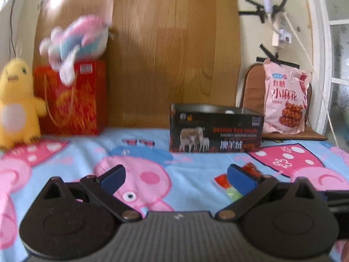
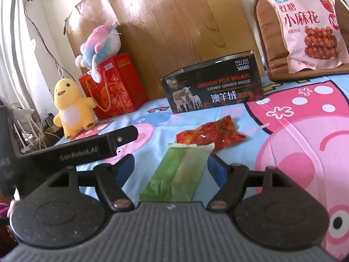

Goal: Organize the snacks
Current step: 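Lift the light green packet with the right tool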

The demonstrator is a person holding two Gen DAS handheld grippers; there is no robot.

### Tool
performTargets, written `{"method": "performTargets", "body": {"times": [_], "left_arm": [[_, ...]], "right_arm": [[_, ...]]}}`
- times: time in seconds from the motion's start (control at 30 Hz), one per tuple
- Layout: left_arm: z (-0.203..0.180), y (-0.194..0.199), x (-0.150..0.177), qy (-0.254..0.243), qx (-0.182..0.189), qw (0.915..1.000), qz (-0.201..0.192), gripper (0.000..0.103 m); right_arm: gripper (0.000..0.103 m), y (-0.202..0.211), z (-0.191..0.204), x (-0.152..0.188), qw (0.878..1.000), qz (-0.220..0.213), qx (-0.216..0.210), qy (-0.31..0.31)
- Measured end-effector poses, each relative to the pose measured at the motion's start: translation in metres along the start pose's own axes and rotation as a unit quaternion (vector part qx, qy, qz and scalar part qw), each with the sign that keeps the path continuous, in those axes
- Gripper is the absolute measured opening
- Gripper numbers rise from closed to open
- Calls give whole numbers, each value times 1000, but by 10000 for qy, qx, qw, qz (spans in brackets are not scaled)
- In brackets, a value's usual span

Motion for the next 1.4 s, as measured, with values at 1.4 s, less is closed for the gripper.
{"method": "performTargets", "body": {"times": [1.4], "left_arm": [[24,5,8,546,97,9974,453,103]], "right_arm": [[79,-1,-3,-1,9999,83,-53,-21]]}}
Point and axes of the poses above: each gripper's, at about its wrist camera, not at the fingertips, and y roughly against the way its jaws point, z to its left, x to its underside, the point moved 5 cm from there along -y, roughly the way its jaws point, and after that the axes turned 9 degrees about -y, right-handed, at the moved point
